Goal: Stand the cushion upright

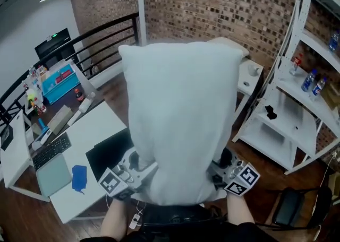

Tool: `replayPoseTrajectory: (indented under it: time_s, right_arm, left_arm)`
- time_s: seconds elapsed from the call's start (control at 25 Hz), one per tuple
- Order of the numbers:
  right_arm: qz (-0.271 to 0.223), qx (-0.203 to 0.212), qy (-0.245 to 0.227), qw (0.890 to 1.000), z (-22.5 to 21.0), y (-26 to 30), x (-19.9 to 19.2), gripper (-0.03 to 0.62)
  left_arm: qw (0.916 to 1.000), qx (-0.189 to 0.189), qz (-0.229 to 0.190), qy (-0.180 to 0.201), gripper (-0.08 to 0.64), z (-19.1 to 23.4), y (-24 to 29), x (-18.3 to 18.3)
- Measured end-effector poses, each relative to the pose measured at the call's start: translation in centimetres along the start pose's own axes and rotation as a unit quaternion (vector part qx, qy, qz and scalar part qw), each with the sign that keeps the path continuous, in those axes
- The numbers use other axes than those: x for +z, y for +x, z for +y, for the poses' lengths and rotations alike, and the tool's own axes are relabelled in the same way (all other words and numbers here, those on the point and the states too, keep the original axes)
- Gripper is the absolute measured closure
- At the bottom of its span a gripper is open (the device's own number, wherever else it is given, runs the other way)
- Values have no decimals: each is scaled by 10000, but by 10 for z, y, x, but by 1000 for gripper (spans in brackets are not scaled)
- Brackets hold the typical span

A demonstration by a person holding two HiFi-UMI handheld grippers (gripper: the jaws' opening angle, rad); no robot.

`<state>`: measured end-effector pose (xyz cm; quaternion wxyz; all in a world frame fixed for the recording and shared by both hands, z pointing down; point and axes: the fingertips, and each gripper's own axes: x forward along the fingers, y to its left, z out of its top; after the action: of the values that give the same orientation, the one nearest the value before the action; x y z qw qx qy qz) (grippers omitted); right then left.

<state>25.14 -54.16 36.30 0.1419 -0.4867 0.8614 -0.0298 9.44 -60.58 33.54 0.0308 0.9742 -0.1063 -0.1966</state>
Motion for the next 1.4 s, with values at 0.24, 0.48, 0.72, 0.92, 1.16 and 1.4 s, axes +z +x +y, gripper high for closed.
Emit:
replayPoseTrajectory:
  time_s: [0.24,0.48,0.72,0.92,1.16,1.4]
  right_arm:
    - [-298,-743,-157,9967,-70,-120,40,313]
    - [-451,-1945,-414,9790,-114,-262,74,313]
    - [-831,-3203,-533,9422,-122,-392,92,314]
    - [-981,-4019,-543,9088,-128,-452,95,314]
    - [-1030,-4797,-778,8679,-164,-491,111,314]
    - [-1135,-5520,-1144,8181,-202,-511,149,314]
  left_arm:
    - [9965,-801,132,-202,298,-69,119,-50]
    - [9751,-2008,271,-899,298,-167,229,-104]
    - [9401,-3052,681,-1359,298,-257,307,-161]
    - [9000,-3826,1047,-1804,298,-305,348,-205]
    - [8588,-4554,1046,-2102,298,-329,418,-242]
    - [7998,-5404,962,-2429,298,-346,499,-262]
